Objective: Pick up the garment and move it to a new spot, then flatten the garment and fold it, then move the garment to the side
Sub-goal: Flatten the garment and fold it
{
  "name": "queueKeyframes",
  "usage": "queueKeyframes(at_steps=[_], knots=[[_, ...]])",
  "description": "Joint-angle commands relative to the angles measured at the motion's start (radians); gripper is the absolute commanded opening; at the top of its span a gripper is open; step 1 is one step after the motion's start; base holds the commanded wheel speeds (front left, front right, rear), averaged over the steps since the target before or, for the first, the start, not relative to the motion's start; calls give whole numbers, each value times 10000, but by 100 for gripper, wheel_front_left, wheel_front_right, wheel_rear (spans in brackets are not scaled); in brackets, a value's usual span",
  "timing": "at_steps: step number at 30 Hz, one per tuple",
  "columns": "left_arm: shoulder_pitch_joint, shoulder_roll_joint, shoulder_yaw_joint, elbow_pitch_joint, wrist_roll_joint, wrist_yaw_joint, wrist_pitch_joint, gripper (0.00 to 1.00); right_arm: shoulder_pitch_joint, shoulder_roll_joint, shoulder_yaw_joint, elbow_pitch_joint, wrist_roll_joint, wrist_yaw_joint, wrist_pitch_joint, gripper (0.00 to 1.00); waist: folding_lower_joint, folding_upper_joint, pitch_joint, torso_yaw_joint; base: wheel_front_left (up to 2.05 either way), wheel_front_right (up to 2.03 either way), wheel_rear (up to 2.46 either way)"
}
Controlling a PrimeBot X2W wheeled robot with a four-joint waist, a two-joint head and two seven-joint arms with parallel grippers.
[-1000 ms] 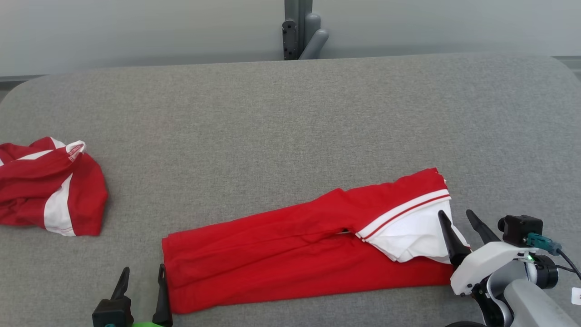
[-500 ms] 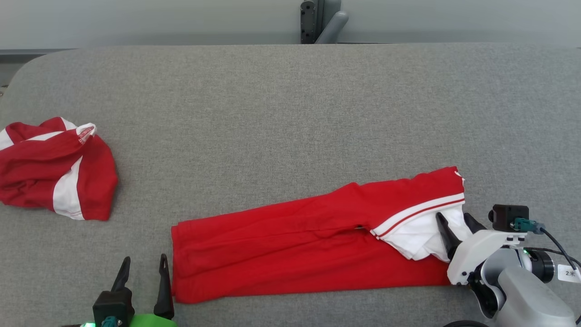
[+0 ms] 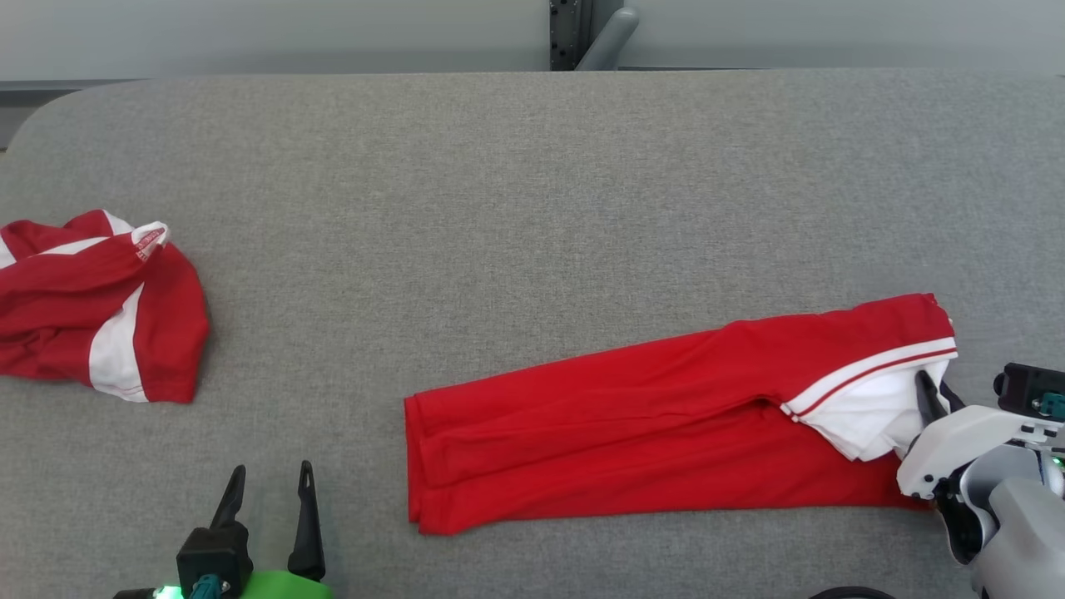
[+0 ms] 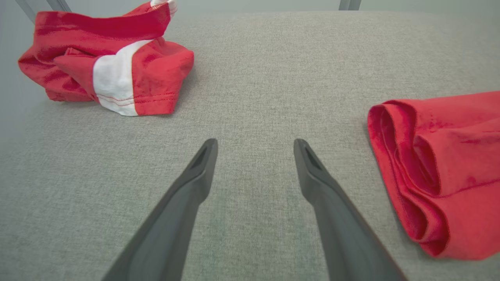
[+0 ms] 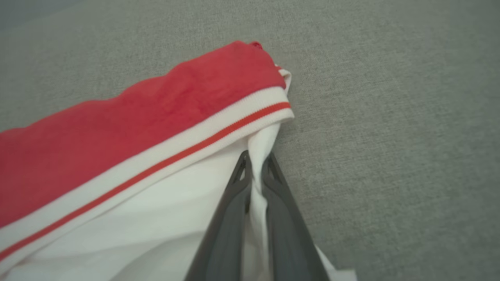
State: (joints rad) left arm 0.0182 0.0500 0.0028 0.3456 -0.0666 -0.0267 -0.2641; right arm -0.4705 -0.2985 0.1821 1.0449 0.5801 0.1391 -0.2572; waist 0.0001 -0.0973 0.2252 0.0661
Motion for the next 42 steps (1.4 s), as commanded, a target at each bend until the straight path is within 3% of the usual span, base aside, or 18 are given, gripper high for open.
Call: queueKeyframes(at_steps=[1,6,11,15,22,29,39,40,41,42], knots=[[-57,17,-32,31,-47,-22,0,100,73,-167,-201,140,-256,-114,-33,0,-1,-2,-47,-128,0,0,0],[37,18,-156,51,-129,7,0,100,337,242,124,-1311,-534,-91,-71,0,-1,-2,-161,-489,0,0,0],[25,16,-308,46,-249,71,0,100,1001,382,1539,-3406,372,-84,170,0,-1,-2,-277,-795,0,0,0],[-65,18,-467,72,-260,60,0,100,1388,123,2834,-4981,1092,-84,768,0,-1,-2,-296,-873,0,0,0],[-246,19,-831,118,-220,-58,0,100,1620,279,4559,-6390,1710,-84,1423,0,-1,-2,-228,-484,0,0,0],[-342,18,-1186,209,-146,-113,0,100,977,1114,6153,-6278,1816,-84,1625,0,-1,-2,-103,441,0,0,0],[-385,18,-1445,324,-224,-83,0,100,-249,2131,7340,-4656,2005,-84,860,0,-1,-2,-5,1533,0,0,0],[-354,18,-1429,321,-222,-74,0,100,-324,2199,7387,-4533,2100,-84,748,36,-1,-2,-5,1552,0,0,0],[-323,18,-1403,327,-217,-61,0,100,-413,2242,7436,-4459,2184,-84,612,100,-1,-2,-6,1554,0,0,0],[-282,18,-1368,323,-218,-37,0,100,-500,2276,7454,-4416,2275,-84,473,100,-1,-2,-13,1525,0,0,0]])
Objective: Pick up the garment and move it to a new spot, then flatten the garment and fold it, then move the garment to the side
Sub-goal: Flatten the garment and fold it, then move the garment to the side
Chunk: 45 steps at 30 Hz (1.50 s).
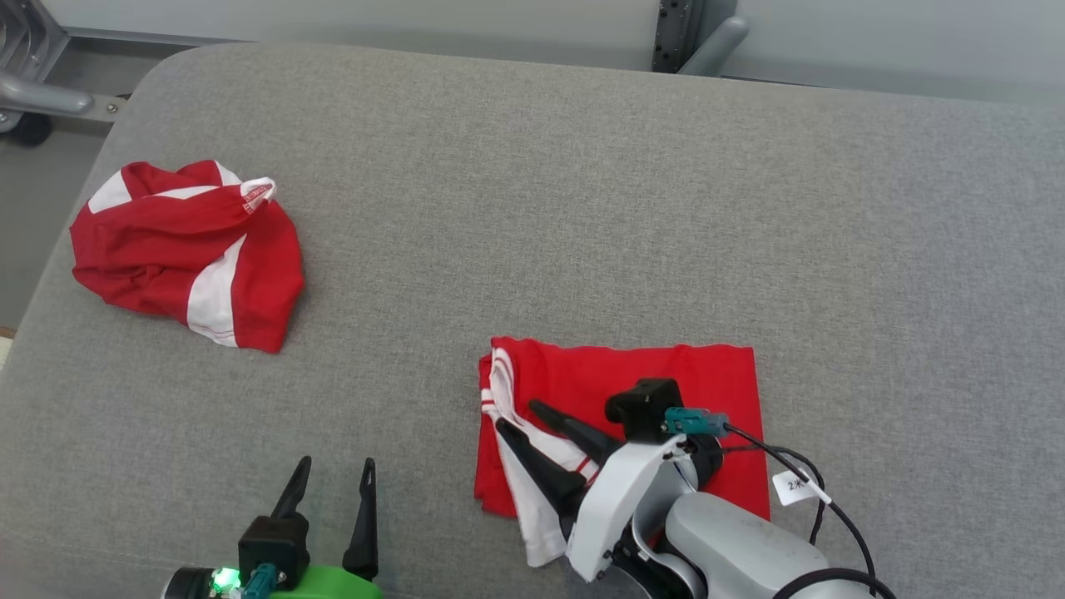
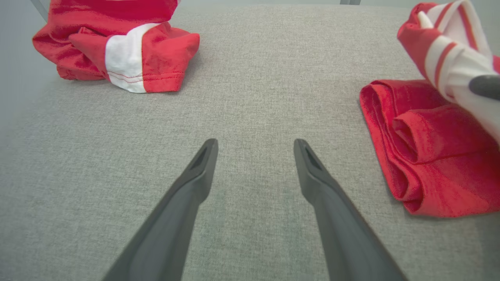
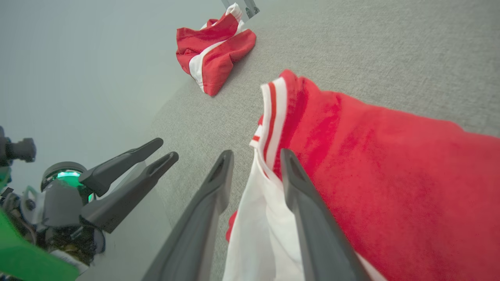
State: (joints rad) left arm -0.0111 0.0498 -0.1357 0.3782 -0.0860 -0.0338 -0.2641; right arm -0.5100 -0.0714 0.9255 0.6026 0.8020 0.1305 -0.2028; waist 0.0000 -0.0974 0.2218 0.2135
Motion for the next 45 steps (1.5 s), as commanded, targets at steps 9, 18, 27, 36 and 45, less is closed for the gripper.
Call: queueKeyframes(at_steps=[9,18,27,36,45], knots=[[178,20,401,-102,-98,188,0,100,38,-453,-1879,-742,-24,2,-612,100,0,-1,-103,-759,0,0,0],[198,23,408,-177,-71,240,0,100,1599,-905,-4275,-790,-1321,2,-601,100,0,-1,-280,-1191,0,0,0],[166,23,354,-286,32,138,0,100,2162,-706,-4308,454,-1384,2,-603,100,0,-1,-256,-1046,0,0,0],[189,23,330,-384,44,142,0,100,1483,-626,-3365,1160,-890,2,-566,0,0,-1,-210,-852,0,0,0],[497,18,620,-524,229,78,0,100,1381,-701,-4021,824,-1041,-1,-603,0,0,-1,-641,-2144,0,0,0]])
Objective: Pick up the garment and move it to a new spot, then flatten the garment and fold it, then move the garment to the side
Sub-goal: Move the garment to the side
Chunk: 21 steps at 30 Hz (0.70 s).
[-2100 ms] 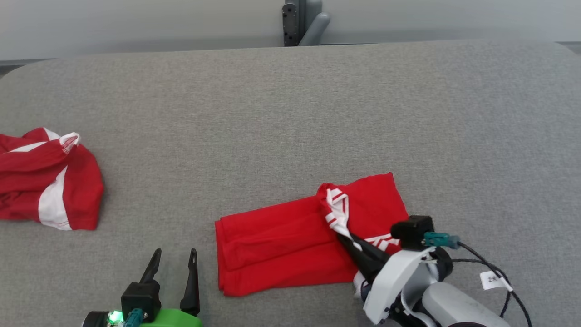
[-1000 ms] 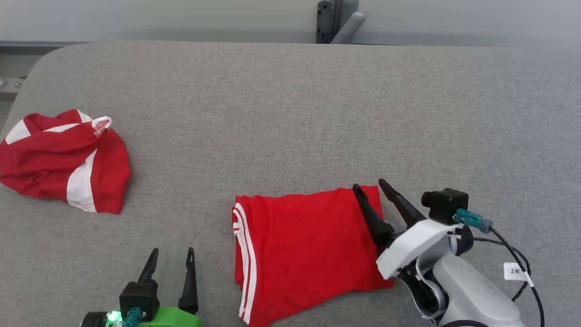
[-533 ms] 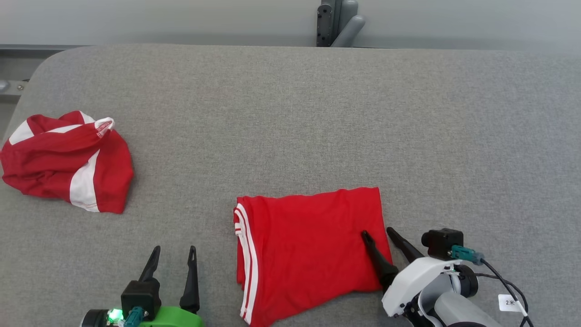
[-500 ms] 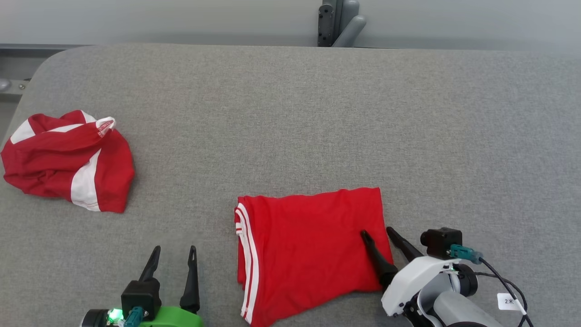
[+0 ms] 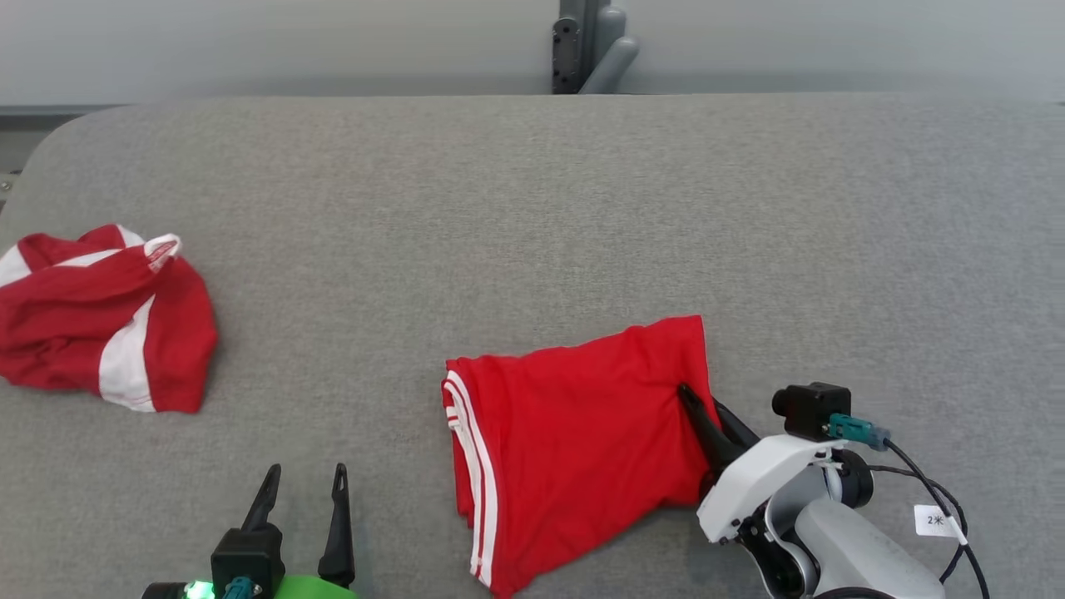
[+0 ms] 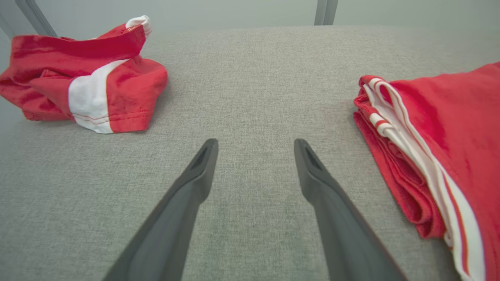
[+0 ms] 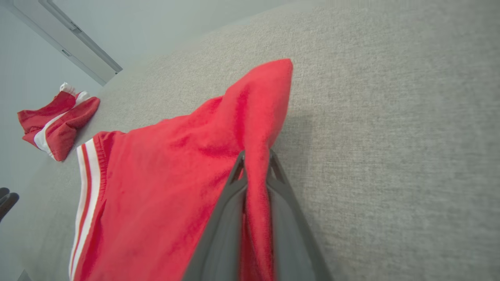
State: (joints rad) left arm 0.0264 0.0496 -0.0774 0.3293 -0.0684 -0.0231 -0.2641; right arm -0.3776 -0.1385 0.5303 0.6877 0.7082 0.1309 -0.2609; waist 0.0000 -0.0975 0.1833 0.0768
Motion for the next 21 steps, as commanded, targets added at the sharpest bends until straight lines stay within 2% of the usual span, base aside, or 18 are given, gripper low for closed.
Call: queueKeyframes(at_steps=[1,7,13,15,16,21], knots=[[138,18,60,-55,76,-52,0,100,95,1,-111,-41,-133,-5,-22,0,0,1,-279,-1058,0,0,0],[-157,23,-18,-279,120,-222,0,100,239,1,-454,-53,-308,-5,-23,0,0,1,-241,-2829,0,0,0],[-448,23,-40,-522,225,-306,0,100,273,162,-376,-136,-353,-5,-24,0,0,1,-42,-4679,0,0,0],[-544,23,-61,-547,306,-359,0,100,283,211,-323,-165,-305,-5,-24,0,0,1,51,-5180,0,0,0],[-544,23,-61,-547,306,-359,0,100,283,211,-323,-165,-305,-5,-24,0,0,1,51,-5180,0,0,0],[-852,26,-162,-579,486,-453,0,100,361,351,-155,-306,-258,-5,-24,0,0,1,371,-6090,0,0,0]])
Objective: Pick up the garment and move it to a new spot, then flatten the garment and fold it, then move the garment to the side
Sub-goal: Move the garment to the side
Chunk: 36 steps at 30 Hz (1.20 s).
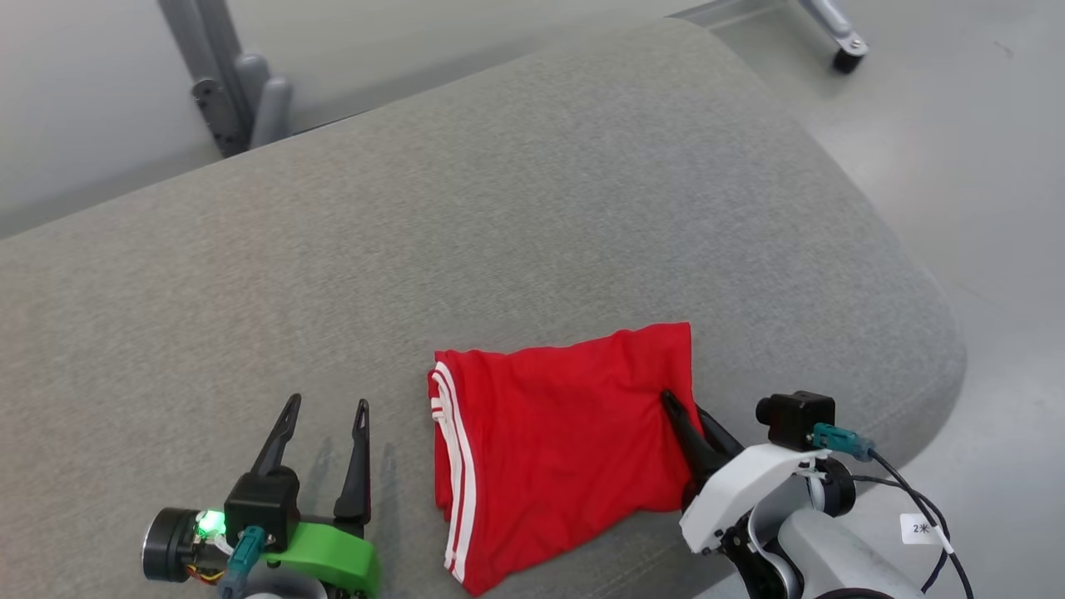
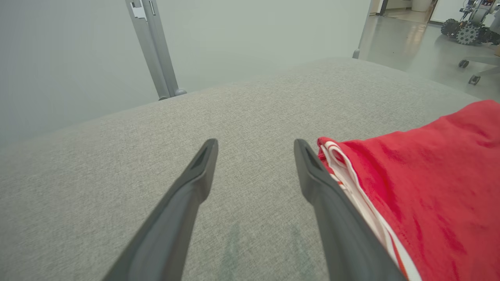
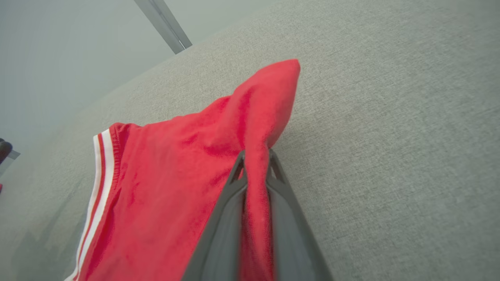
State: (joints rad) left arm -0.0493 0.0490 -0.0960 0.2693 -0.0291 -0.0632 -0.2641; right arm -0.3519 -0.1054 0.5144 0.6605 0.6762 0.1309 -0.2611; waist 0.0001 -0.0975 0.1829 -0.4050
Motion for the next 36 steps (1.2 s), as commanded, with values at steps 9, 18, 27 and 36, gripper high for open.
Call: queueKeyframes(at_steps=[9,18,27,36], knots=[[-625,257,-209,12,348,-137,0,100,-295,174,-382,-456,-39,-5,-23,0,-1,1,1334,-821,0,0,0],[-1753,889,-456,-388,678,14,2,100,-2394,-21,-1107,-690,-925,-5,-23,0,-1,1,3669,1016,0,0,0],[-2676,1308,-829,-881,695,399,0,100,-5502,-1137,-3630,911,-2654,-5,-22,0,-1,1,5144,2459,0,0,0],[-2677,1446,-1138,-875,507,751,19,100,-6366,-2878,-7148,2468,-5111,-11,-22,0,-1,1,5120,2901,0,0,0]])
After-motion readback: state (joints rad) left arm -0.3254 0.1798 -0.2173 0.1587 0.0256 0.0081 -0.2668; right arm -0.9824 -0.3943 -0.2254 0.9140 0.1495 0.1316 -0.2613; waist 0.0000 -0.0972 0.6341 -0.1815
